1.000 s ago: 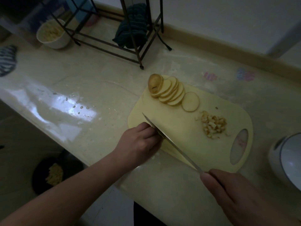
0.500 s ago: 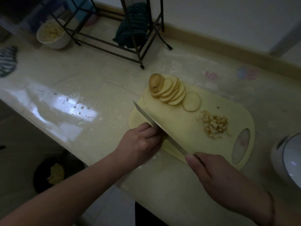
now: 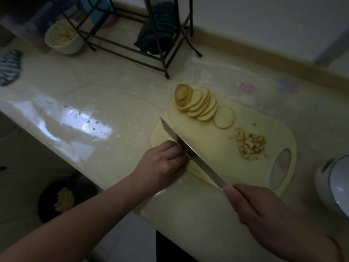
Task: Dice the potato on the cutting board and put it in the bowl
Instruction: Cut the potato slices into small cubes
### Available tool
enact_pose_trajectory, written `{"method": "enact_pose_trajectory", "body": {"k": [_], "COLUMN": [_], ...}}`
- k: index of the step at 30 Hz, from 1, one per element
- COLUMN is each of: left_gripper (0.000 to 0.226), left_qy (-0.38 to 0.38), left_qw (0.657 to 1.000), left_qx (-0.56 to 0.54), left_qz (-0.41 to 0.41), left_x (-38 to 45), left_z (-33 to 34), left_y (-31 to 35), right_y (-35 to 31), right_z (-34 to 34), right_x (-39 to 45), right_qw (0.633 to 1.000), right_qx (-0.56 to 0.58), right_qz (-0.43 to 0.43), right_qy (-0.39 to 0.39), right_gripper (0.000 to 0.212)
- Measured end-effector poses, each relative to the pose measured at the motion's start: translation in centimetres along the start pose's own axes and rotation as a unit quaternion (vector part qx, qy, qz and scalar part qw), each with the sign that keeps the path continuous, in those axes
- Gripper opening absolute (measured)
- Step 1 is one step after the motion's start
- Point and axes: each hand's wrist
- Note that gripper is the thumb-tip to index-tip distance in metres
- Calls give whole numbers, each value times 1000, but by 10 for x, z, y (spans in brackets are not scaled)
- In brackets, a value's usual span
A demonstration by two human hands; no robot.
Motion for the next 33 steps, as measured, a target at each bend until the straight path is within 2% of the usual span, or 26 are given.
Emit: {"method": "enact_pose_trajectory", "body": {"k": [6,10,17,20,27,31,33], "left_gripper": [11,12,5,10,13,10,8], "left_qy": [-7,-8,13,2,5,31,64], "left_qw": [1000,1000,1000,1000,1000,999,995], "left_qx": [-5,-6,-4,-4,-12,-12,-30], "left_qz": [-10,-16,-5,-9,-17,-2,70], "left_x": [-1,-1,2,2,2,2,3], "left_z": [2,3,2,2,0,-3,-16], "left_y": [-1,1,3,3,3,2,3], "right_y": [13,20,11,-1,5,5,4], "right_z": [3,1,12,12,-9,-2,0], "right_x": [-7,-17,4,15,15,11,6], "right_qw": [1000,999,999,999,998,999,996], "right_qx": [-17,-24,-32,-22,51,-21,-67], "right_qz": [8,31,6,-9,37,1,4], "right_qy": [9,18,21,23,-27,24,51], "right_gripper": [71,81,69,58,57,59,61]}}
Point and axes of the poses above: each hand's wrist, its own x-axis towards the middle knuckle, its own z-axis out of the palm, y = z × x, and after that the axes turned 11 degrees about z, right-handed
